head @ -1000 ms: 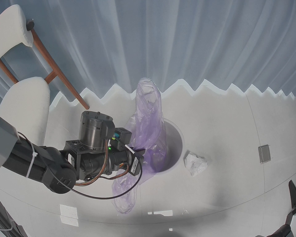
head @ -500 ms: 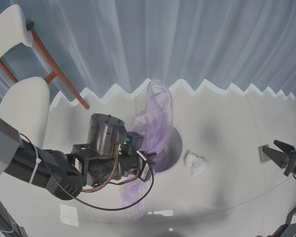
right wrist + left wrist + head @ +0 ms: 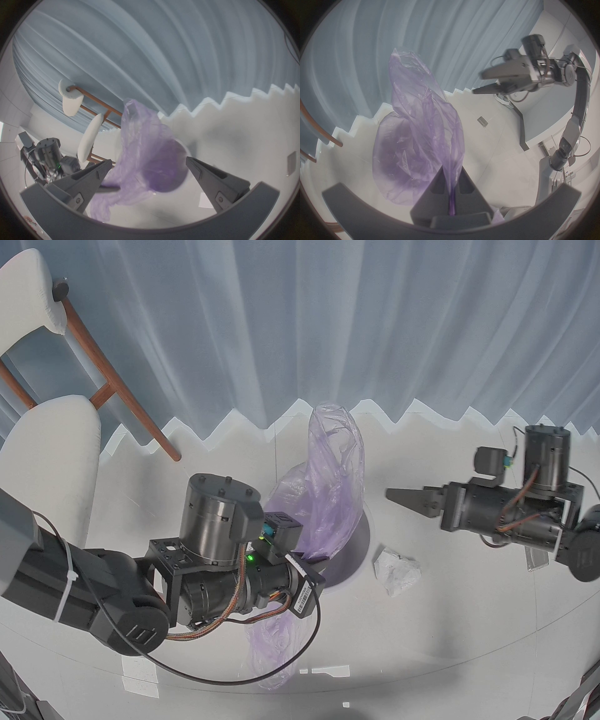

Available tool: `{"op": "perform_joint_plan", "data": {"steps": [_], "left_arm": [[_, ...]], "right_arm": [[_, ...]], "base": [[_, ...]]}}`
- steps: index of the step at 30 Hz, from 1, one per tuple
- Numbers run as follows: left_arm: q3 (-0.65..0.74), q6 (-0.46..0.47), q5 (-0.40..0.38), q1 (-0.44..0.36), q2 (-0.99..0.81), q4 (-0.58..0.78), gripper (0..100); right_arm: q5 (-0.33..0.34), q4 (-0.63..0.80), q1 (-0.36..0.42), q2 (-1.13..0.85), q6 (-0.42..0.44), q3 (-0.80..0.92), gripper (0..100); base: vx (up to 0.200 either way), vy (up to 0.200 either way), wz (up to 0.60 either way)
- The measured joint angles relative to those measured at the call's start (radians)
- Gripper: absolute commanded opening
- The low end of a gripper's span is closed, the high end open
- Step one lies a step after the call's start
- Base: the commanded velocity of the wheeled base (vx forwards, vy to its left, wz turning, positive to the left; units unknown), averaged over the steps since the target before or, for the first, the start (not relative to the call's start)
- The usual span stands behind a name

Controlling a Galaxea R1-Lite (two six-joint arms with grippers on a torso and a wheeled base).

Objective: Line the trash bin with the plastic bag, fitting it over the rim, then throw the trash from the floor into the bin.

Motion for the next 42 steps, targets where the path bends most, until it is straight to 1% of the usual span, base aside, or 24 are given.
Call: {"op": "perform_joint_plan", "data": {"steps": [4,7,10,12,14,15,20,25,29,34,35,38,42], "left_arm": [[0.003,-0.001,0.0,-0.007,-0.007,0.0,0],[0.011,-0.002,0.0,-0.009,-0.013,-0.001,0],[0.025,-0.002,0.0,-0.007,-0.02,-0.001,0],[0.036,-0.002,0.0,-0.005,-0.026,-0.001,0],[0.045,-0.002,0.0,-0.001,-0.032,-0.001,0],[0.051,-0.002,0.0,0.001,-0.037,-0.001,0],[0.057,-0.002,0.0,0.011,-0.044,-0.001,0],[0.057,-0.003,0.0,0.019,-0.048,-0.01,0],[0.055,-0.004,0.0,0.02,-0.05,-0.013,0],[0.046,-0.022,0.0,0.02,-0.051,-0.013,0],[0.046,-0.024,0.0,0.02,-0.052,-0.012,0],[0.046,-0.027,0.001,0.02,-0.056,-0.011,0],[0.052,-0.031,0.002,0.022,-0.062,-0.011,0]], "right_arm": [[0.01,-0.056,0.063,0.131,0.036,-0.108,100],[0.007,-0.092,0.085,0.201,0.057,-0.157,100],[-0.015,-0.135,0.082,0.25,0.069,-0.187,100],[-0.027,-0.168,0.067,0.273,0.088,-0.205,100],[-0.031,-0.181,0.055,0.288,0.129,-0.224,100],[-0.032,-0.186,0.046,0.295,0.172,-0.242,100],[-0.035,-0.186,0.034,0.298,0.259,-0.275,100],[-0.055,-0.182,0.037,0.302,0.266,-0.283,100],[-0.081,-0.181,0.06,0.311,0.264,-0.281,100],[-0.104,-0.188,0.08,0.342,0.243,-0.274,100],[-0.114,-0.189,0.083,0.349,0.238,-0.274,0],[-0.144,-0.196,0.085,0.37,0.235,-0.283,0],[-0.152,-0.201,0.087,0.385,0.236,-0.294,0]], "base": [[0.0,0.0,0.0],[0.0,0.0,0.0],[0.0,0.0,0.0],[0.0,0.0,0.0],[0.0,0.0,0.0],[0.0,0.0,0.0],[0.0,0.0,0.0],[0.0,0.0,0.0],[0.0,0.0,0.0],[0.0,0.0,0.0],[0.0,0.0,0.0],[0.0,0.0,0.0],[0.0,0.0,0.0]]}}
